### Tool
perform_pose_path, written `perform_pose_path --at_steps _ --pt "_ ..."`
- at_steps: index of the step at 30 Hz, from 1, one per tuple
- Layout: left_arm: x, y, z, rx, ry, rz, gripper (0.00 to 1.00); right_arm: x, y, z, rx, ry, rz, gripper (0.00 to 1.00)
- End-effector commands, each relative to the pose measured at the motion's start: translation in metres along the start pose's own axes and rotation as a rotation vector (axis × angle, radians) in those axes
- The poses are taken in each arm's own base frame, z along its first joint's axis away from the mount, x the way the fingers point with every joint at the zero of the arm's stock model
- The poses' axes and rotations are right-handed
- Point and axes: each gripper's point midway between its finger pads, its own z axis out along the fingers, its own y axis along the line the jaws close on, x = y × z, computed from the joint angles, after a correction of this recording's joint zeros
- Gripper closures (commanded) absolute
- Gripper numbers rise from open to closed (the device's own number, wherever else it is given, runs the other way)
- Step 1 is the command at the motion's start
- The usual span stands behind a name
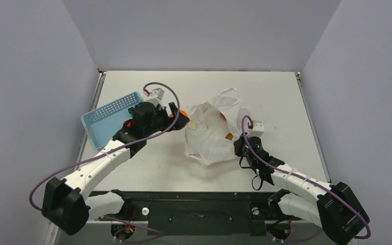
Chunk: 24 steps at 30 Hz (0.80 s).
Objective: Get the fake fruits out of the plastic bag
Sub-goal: Take out the fake fruit from the plastic bag, then place the fake fruit in the bin.
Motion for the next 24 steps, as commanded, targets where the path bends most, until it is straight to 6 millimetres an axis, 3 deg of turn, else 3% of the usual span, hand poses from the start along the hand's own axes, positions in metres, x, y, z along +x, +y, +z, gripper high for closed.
perform_pose_path --at_steps 1,2,5,11,16,19,24 --pt "-0.036 0.05 -0.061 -0.15 -0.079 0.02 0.72 -0.018 0.018 0.005 -0.061 -0.046 0.021 1.0" --pt "-0.036 0.061 -0.069 -0.183 -0.073 0.012 0.72 -0.018 0.02 0.005 -0.067 -0.044 0.02 1.0" --pt "-0.062 0.101 -0.095 -0.289 -0.145 -0.011 0.71 -0.016 0.019 0.006 -0.062 -0.034 0.018 1.0" --pt "-0.086 0.176 -0.111 -0.466 -0.191 -0.093 0.76 -0.016 0.017 0.008 -0.046 -0.029 0.005 1.0" --pt "-0.117 0.237 -0.117 -0.584 -0.297 -0.172 0.77 -0.014 0.024 0.007 -0.038 -0.017 -0.04 1.0" --pt "-0.131 0.263 -0.106 -0.614 -0.324 -0.198 0.76 -0.012 0.032 0.007 -0.021 -0.014 -0.091 1.0" --pt "-0.135 0.3 -0.09 -0.692 -0.304 -0.183 0.69 -0.013 0.041 0.002 -0.019 -0.033 -0.141 1.0"
